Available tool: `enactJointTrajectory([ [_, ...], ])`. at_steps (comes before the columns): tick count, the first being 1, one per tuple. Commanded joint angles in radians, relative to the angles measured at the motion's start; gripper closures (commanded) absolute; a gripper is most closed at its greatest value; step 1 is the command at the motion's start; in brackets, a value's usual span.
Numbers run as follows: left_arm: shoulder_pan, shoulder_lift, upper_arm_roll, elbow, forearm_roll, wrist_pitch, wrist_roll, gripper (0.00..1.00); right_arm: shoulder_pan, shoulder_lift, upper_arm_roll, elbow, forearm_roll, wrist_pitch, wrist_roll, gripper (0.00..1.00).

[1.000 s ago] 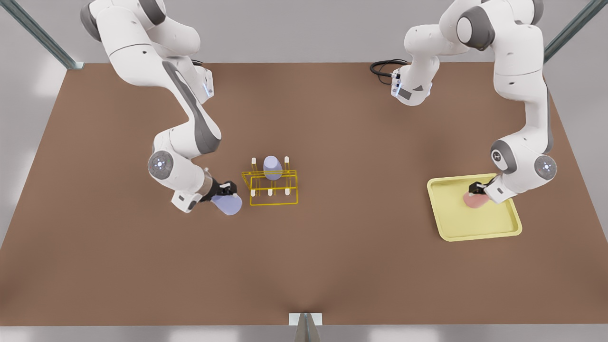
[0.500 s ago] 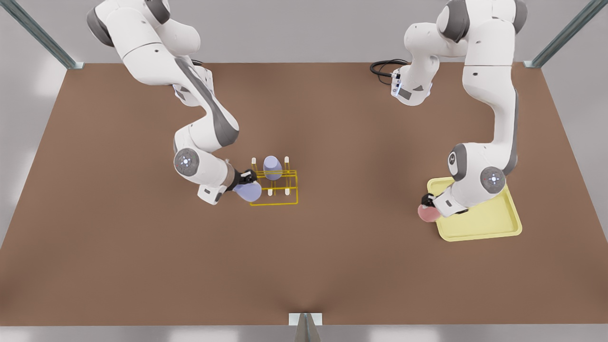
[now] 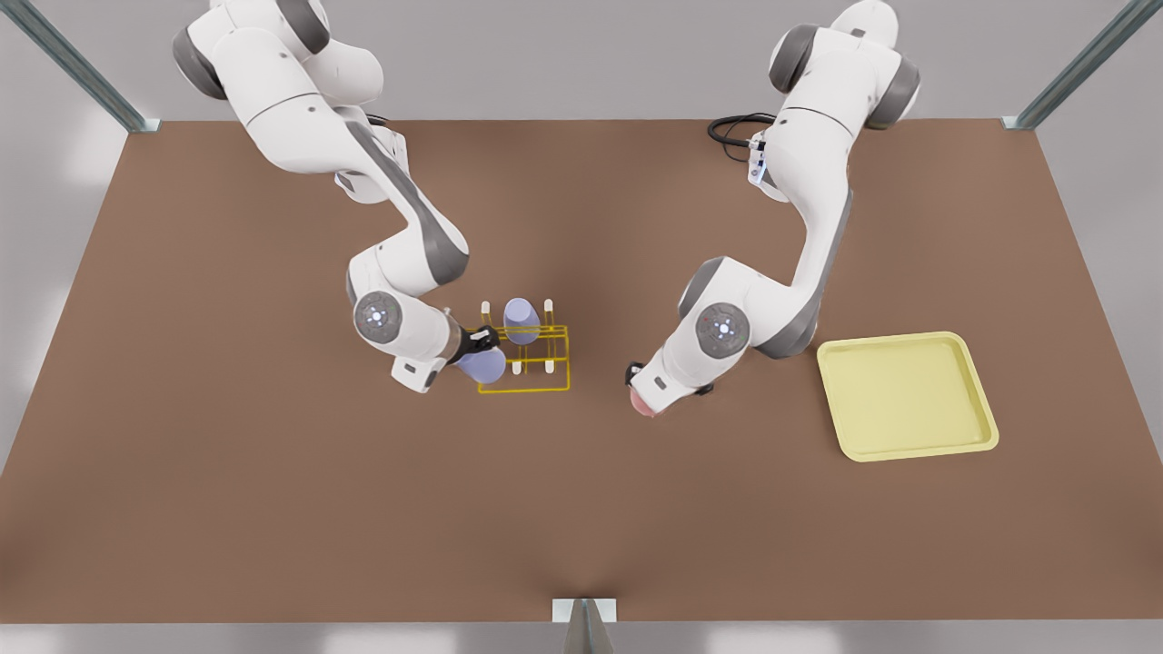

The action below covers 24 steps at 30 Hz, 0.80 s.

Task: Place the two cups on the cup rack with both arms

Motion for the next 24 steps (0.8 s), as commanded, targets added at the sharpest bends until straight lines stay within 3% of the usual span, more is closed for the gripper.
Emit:
enactJointTrajectory([
  [1, -0.015, 0.020, -0.034, 0.042, -0.002, -0.048, -0.830, 0.18, 0.004, 0.001, -0.001, -0.003, 0.055, -0.009, -0.078, 0.00],
  [7, -0.063, 0.106, -0.065, 0.214, -0.009, -0.036, -0.909, 0.18, 0.007, 0.001, -0.001, -0.014, 0.057, -0.011, -0.078, 0.00],
  [24, -0.172, 0.210, -0.072, 0.283, -0.009, -0.016, -0.943, 0.18, 0.022, 0.002, -0.001, -0.031, 0.057, -0.017, -0.075, 0.00],
])
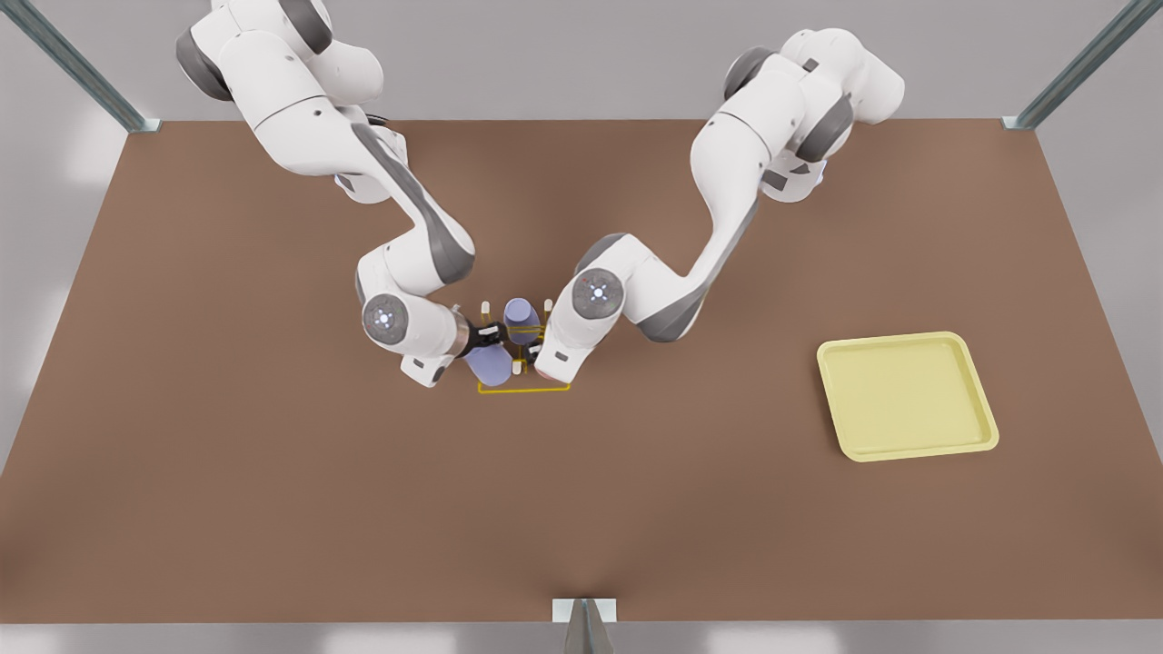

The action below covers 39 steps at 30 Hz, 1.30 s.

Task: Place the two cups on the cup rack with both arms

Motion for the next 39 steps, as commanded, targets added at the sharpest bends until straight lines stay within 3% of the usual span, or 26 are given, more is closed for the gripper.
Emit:
enactJointTrajectory([
  [1, -0.002, 0.007, 0.000, 0.000, 0.000, 0.019, -0.254, 0.16, 0.006, -0.001, 0.003, 0.000, -0.035, -0.025, -0.084, 0.00],
  [3, -0.006, 0.020, 0.000, -0.001, 0.003, 0.022, -0.252, 0.13, 0.006, -0.001, 0.003, 0.000, -0.035, -0.025, -0.084, 0.00],
  [4, -0.008, 0.021, 0.000, -0.001, 0.004, 0.022, -0.249, 0.00, 0.006, -0.001, 0.003, 0.000, -0.036, -0.025, -0.084, 0.00],
  [9, 0.032, -0.017, 0.024, 0.002, 0.006, -0.080, -0.228, 0.00, 0.006, -0.001, 0.003, 0.001, -0.036, -0.025, -0.084, 0.00],
  [13, 0.394, -0.226, 0.031, 0.040, 0.066, -0.596, 0.382, 0.00, 0.006, -0.001, 0.003, 0.003, -0.036, -0.025, -0.084, 0.00],
  [15, 0.516, -0.256, 0.032, 0.069, 0.084, -0.694, 0.640, 0.00, 0.006, -0.001, 0.003, 0.004, -0.036, -0.025, -0.085, 0.00],
  [16, 0.552, -0.346, 0.043, 0.074, 0.096, -0.720, 0.786, 0.00, 0.004, -0.001, 0.003, 0.010, -0.036, -0.027, -0.087, 0.00],
  [17, 0.552, -0.485, 0.070, -0.087, 0.123, -0.682, 0.953, 0.00, -0.004, -0.001, 0.003, 0.018, -0.038, -0.033, -0.093, 0.00],
  [19, 0.550, -0.566, 0.075, -0.181, 0.139, -0.640, 0.998, 0.00, -0.010, -0.004, 0.003, 0.037, -0.036, -0.054, -0.101, 0.00],
  [23, 0.560, -0.560, 0.072, -0.150, 0.141, -0.867, 1.024, 0.00, -0.083, -0.019, 0.002, 0.184, -0.038, -0.229, -0.098, 0.00],
  [26, 0.572, -0.565, 0.070, -0.150, 0.138, -0.886, 1.024, 0.00, -0.244, -0.021, -0.010, 0.256, -0.084, -0.308, -0.090, 0.00],
  [28, 0.578, -0.565, 0.073, -0.150, 0.136, -0.898, 1.039, 0.00, -0.353, -0.018, -0.010, 0.257, -0.279, -0.326, -0.096, 0.00],
  [31, 0.593, -0.577, 0.069, -0.151, 0.142, -0.890, 1.078, 0.00, -0.408, -0.022, -0.010, 0.395, -0.415, -0.537, -0.096, 0.00],
  [35, 0.592, -0.572, 0.069, -0.153, 0.144, -0.892, 1.078, 0.00, -0.504, -0.170, -0.007, 0.458, -0.339, -0.768, -0.084, 0.00],
  [39, 0.590, -0.572, 0.069, -0.154, 0.144, -0.892, 1.078, 0.00, -0.513, -0.216, -0.010, 0.443, -0.279, -0.779, -0.082, 0.00],
])
